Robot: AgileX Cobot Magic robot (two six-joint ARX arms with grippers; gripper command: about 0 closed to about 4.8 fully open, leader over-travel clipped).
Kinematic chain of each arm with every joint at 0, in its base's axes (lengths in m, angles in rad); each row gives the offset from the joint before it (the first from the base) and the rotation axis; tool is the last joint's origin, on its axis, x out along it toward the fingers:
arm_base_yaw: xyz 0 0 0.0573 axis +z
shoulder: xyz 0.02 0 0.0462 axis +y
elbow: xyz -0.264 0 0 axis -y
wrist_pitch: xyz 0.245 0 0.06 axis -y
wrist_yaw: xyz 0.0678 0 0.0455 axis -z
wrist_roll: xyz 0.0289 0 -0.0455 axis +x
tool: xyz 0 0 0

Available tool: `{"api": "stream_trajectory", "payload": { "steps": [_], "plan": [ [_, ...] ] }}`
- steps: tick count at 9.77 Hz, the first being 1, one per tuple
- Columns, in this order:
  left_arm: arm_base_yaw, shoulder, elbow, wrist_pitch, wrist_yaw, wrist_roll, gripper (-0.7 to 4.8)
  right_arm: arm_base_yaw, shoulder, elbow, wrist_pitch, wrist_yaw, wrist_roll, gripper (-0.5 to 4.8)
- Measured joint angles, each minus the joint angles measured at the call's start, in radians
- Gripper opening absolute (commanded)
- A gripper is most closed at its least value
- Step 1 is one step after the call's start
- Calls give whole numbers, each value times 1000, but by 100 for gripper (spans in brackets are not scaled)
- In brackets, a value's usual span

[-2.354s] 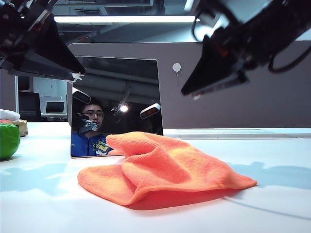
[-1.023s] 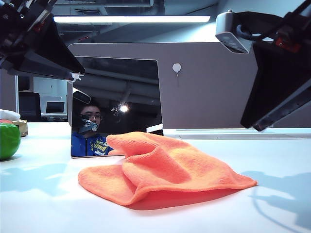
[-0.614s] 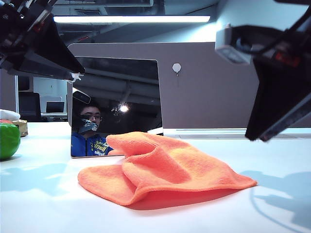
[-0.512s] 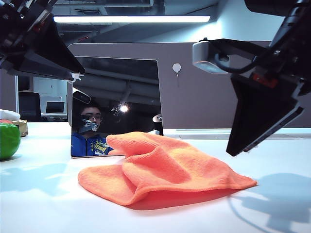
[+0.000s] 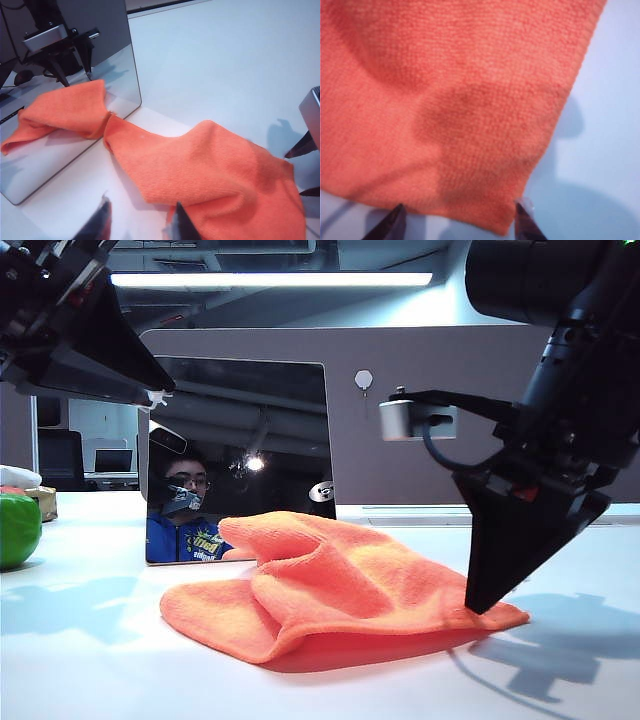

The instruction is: Pick up the cloth from the table and use it to cover the mirror.

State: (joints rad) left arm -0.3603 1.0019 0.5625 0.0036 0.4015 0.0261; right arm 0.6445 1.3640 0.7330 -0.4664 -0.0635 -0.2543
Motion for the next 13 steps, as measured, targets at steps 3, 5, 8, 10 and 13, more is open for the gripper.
{"api": "stream_trajectory", "payload": {
  "steps": [3,5,8,10,13],
  "plan": [
    [0,0,0,0,0,0,161,0,71,0,95,2,22,129],
    [0,0,0,0,0,0,161,0,79,0,110,3,24,-6],
    [0,0,0,0,0,0,160,0,70,0,136,3,24,-6],
    [0,0,0,0,0,0,160,0,-9,0,154,3,24,-6],
    [0,0,0,-1,0,0,160,0,-341,1,196,0,24,-6]
  ]
}}
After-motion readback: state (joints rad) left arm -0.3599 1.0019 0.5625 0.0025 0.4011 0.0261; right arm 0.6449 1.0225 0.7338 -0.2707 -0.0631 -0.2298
